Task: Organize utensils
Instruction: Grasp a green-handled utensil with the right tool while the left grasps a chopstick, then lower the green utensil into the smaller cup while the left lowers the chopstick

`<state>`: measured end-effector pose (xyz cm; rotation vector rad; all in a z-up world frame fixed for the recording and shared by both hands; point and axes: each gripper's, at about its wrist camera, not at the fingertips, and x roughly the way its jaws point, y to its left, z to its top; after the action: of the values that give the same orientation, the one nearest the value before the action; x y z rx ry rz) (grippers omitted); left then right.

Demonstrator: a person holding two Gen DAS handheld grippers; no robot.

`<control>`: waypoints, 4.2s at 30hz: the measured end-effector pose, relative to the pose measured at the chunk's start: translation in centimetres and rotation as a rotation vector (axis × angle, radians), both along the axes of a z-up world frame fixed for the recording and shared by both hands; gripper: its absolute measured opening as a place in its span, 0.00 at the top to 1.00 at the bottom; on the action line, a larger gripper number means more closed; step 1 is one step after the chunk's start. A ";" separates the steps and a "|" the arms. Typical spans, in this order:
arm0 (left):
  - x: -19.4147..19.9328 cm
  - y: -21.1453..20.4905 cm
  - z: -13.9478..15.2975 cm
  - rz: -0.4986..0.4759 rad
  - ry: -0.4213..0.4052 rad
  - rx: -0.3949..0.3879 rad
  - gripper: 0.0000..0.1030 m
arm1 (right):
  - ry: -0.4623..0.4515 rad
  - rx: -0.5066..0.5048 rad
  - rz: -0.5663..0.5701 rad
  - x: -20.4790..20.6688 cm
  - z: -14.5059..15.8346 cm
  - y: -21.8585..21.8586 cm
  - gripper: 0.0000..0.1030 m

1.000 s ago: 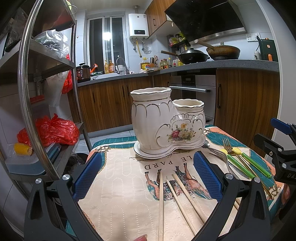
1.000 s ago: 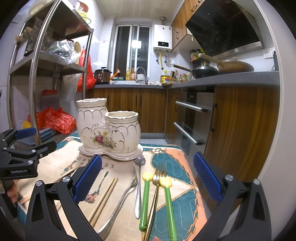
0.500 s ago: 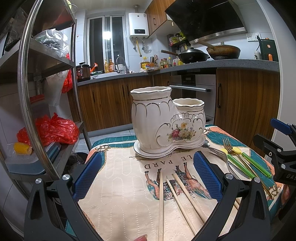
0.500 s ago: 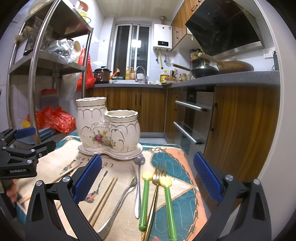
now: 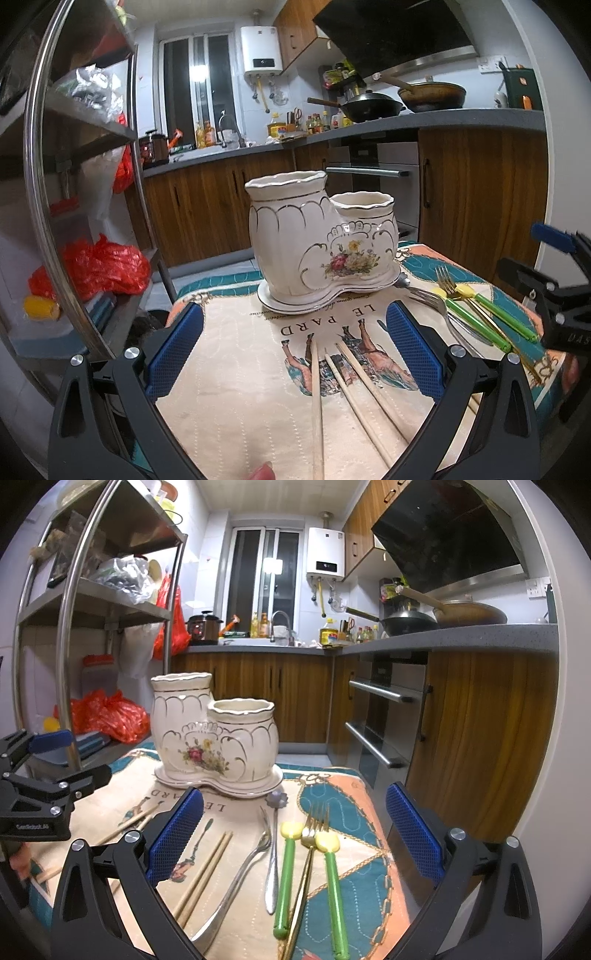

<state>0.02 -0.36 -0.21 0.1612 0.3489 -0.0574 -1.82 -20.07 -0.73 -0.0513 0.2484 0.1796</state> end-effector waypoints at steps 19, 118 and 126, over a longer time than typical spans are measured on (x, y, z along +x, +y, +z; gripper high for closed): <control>0.2 0.8 -1.1 -0.132 0.303 0.173 0.07 | 0.415 -0.045 -0.039 3.6 -2.1 -7.4 0.15; 12.6 4.0 7.6 -0.148 -0.032 -0.189 0.93 | 0.199 0.177 0.184 16.6 3.1 3.5 0.89; 12.0 4.2 7.5 -0.130 -0.044 -0.176 0.68 | 0.174 0.203 0.178 15.9 4.0 2.6 0.66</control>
<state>12.03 3.80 7.24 0.0106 0.2874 -0.2117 14.06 -17.44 3.24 0.1451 0.3984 0.3864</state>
